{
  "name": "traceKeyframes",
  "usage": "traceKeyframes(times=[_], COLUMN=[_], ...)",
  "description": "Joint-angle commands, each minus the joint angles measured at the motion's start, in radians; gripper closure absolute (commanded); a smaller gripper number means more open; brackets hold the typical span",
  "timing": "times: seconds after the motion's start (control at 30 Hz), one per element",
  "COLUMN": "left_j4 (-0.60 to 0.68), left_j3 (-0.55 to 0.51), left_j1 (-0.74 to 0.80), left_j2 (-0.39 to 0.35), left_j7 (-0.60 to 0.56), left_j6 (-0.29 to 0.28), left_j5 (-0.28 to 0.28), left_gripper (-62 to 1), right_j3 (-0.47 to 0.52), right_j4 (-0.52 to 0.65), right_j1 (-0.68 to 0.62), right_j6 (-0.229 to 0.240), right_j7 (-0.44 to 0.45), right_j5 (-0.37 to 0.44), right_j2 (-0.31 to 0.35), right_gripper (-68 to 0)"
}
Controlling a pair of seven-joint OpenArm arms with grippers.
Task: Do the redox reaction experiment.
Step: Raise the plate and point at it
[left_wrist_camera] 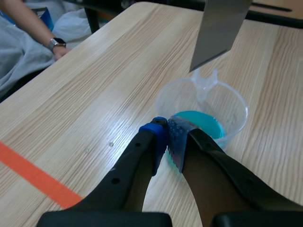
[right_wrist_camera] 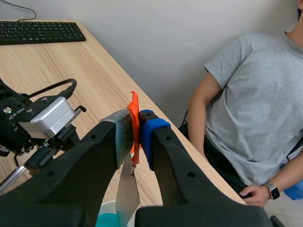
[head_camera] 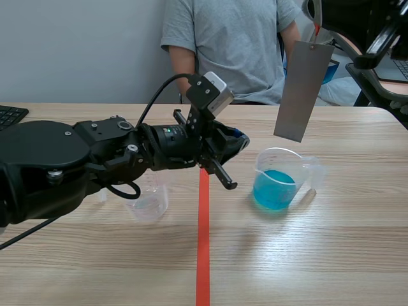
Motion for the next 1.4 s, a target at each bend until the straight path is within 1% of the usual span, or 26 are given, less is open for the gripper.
traceKeyframes(times=[0.0,0.13,0.27,1.37], left_j4=[0.024,0.024,0.024,0.024], left_j3=[-0.011,-0.011,-0.011,-0.011], left_j1=[-0.025,-0.029,-0.03,-0.027], left_j2=[0.019,0.046,0.06,0.06], left_j7=[-0.028,-0.041,-0.052,-0.052], left_j6=[-0.003,-0.009,-0.006,-0.002], left_j5=[-0.008,-0.034,-0.034,-0.032], left_gripper=[-3.6,-3.6,-3.6,-3.6], right_j3=[0.014,0.014,0.014,0.014], right_j4=[0.009,0.009,0.009,0.009], right_j1=[0.021,0.021,0.021,0.021], right_j6=[0.006,0.006,0.006,0.006], right_j7=[0.008,0.008,0.008,0.008], right_j5=[0.018,0.018,0.018,0.018], right_j2=[0.01,0.01,0.01,0.01], right_gripper=[-1.3,-1.3,-1.3,-1.3])
